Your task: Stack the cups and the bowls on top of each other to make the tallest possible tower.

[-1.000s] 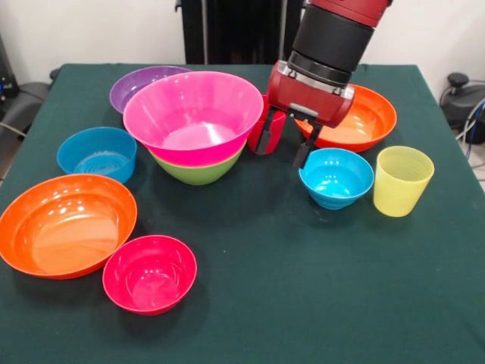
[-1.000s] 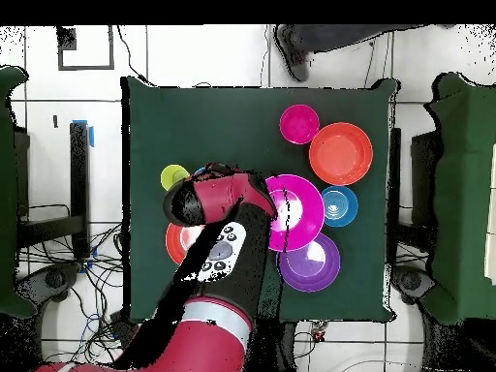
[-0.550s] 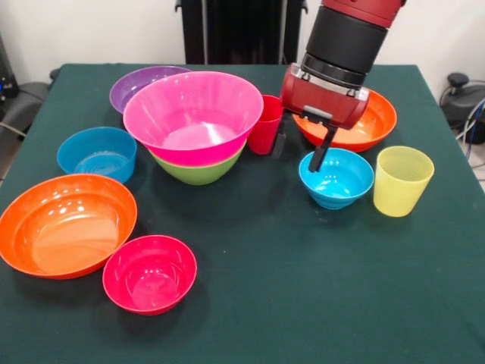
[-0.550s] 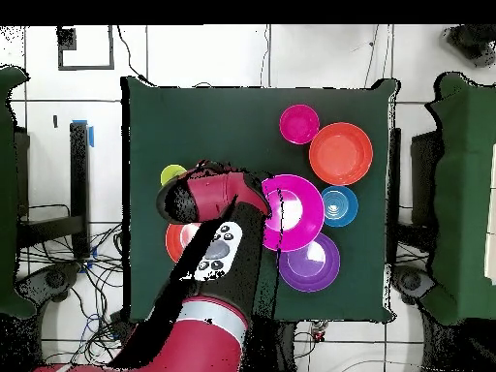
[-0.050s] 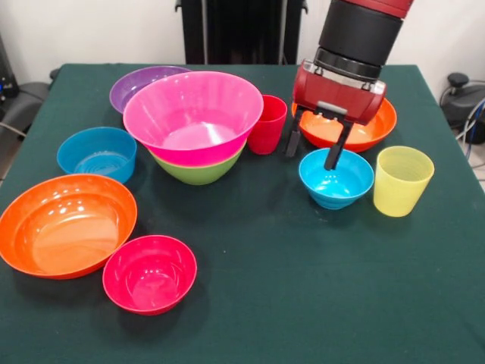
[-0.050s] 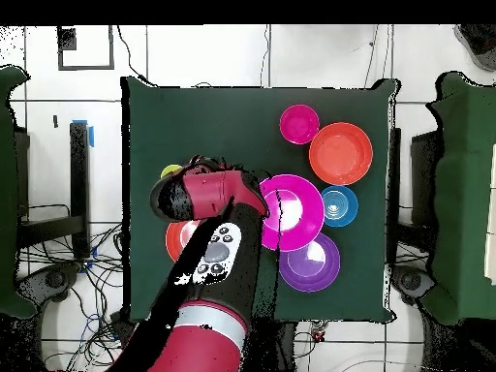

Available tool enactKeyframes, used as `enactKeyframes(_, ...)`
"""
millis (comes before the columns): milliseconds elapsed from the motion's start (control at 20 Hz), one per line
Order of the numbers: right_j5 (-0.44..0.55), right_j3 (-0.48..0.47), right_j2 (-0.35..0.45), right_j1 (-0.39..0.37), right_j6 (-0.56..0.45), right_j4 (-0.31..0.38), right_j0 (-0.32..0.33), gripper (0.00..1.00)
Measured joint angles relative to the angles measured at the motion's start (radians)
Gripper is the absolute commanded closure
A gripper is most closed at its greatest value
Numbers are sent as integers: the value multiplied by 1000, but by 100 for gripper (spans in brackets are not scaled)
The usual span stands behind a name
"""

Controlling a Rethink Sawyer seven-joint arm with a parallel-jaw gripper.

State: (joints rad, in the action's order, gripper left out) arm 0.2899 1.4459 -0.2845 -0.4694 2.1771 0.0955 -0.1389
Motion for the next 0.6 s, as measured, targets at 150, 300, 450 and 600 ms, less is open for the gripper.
enactKeyframes(150,0,1,4,-9,0,-12,-1,0)
enactKeyframes(300,0,1,4,-12,0,-23,-3,0)
enactKeyframes(450,0,3,4,-14,0,-26,-4,0)
enactKeyframes(600,0,6,6,-18,0,-27,-7,0)
